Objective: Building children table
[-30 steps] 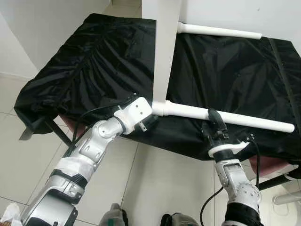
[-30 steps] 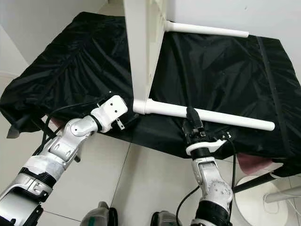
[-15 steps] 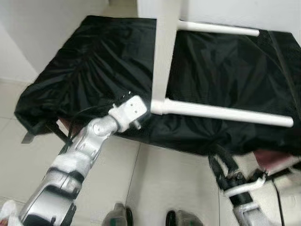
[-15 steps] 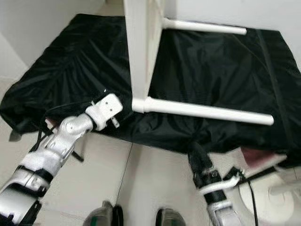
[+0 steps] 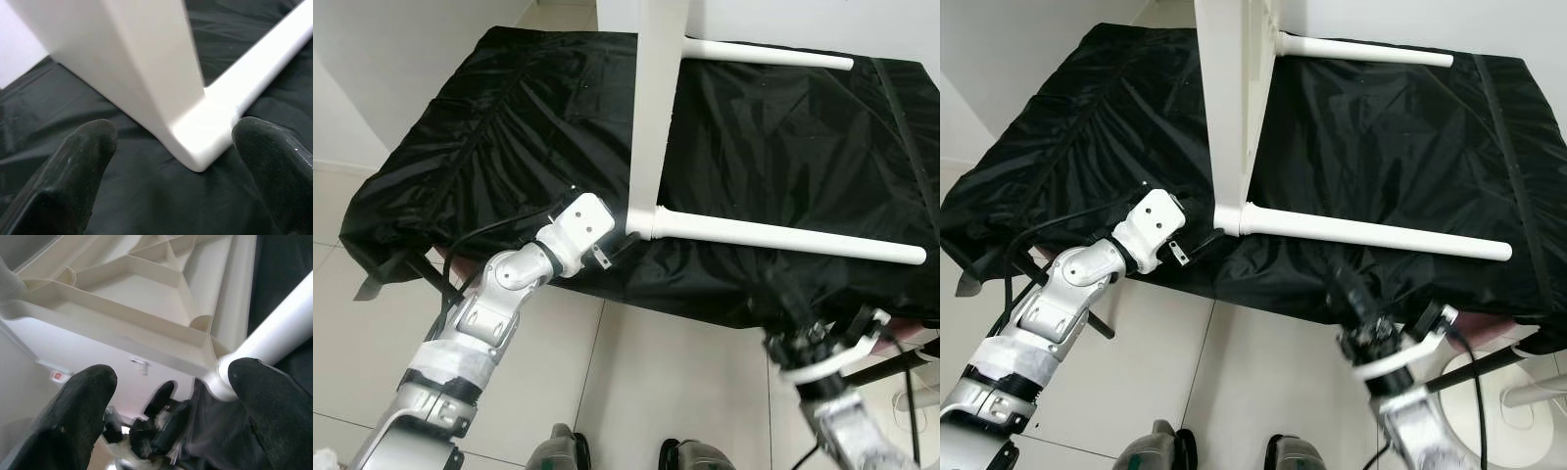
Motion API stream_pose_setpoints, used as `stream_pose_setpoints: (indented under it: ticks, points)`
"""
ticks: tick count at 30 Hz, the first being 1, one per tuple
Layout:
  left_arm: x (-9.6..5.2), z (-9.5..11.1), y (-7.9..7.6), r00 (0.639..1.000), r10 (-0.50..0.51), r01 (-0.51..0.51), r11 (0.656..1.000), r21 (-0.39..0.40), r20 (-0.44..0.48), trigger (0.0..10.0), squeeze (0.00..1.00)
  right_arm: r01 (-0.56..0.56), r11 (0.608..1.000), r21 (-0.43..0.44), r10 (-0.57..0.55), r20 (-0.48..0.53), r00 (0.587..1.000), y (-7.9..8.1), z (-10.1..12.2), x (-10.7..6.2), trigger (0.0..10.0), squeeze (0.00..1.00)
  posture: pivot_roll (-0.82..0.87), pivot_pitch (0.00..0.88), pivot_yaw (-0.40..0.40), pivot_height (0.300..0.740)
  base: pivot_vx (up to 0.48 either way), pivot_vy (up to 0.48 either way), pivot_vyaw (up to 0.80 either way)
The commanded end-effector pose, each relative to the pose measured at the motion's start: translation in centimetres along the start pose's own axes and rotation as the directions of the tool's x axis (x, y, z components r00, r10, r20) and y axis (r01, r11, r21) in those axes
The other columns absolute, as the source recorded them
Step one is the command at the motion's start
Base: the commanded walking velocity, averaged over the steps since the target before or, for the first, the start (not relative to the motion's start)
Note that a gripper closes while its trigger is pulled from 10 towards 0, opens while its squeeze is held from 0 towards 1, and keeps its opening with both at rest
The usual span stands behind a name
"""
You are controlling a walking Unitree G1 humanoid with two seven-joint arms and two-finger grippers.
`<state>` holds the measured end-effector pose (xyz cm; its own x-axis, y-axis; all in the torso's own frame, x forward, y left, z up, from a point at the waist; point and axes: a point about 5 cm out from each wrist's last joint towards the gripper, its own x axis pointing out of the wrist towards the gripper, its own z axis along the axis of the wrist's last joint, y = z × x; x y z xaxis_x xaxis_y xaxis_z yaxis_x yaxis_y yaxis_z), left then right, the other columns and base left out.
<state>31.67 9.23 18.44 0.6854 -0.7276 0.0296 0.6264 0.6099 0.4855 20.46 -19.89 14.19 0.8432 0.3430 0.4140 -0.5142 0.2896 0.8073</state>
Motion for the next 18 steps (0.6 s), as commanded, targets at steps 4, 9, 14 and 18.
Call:
stream_pose_setpoints:
  ticks: [4, 9, 14, 18]
  points:
    - [-1.3, 0.2, 0.8, 0.999, 0.035, -0.035, 0.999, -0.031, -0.018, 10.0, 0.0, 0.04, 0.994, -0.1, -0.039, 0.012, 0.999, -0.5, 0.3, 1.5, 10.0, 0.0, -0.03, 0.111, 0.05, 0.74, 0.0, 0.0, 0.0]
    - [-2.2, 0.4, 2.0, 0.993, 0.114, -0.116, 0.992, -0.05, -0.043, 10.0, 0.0, 0.082, 0.978, -0.193, -0.074, 0.051, 0.996, -0.7, 0.8, 3.5, 10.0, 0.0, -0.02, 0.095, 0.038, 0.74, 0.0, 0.0, 0.0]
    - [-2.7, 1.0, 3.1, 0.975, 0.216, -0.222, 0.963, -0.151, -0.053, 10.0, 0.0, 0.168, 0.927, -0.336, -0.141, 0.103, 0.985, -0.8, 1.5, 5.5, 10.0, 0.0, -0.01, 0.086, 0.026, 0.74, 0.0, 0.0, 0.0]
    - [-2.8, 1.2, 3.4, 0.965, 0.256, -0.262, 0.926, -0.271, -0.057, 10.0, 0.0, 0.217, 0.876, -0.432, -0.183, 0.119, 0.976, -0.8, 1.7, 6.7, 10.0, 0.0, -0.01, 0.08, 0.017, 0.74, 0.0, 0.0, 0.0]
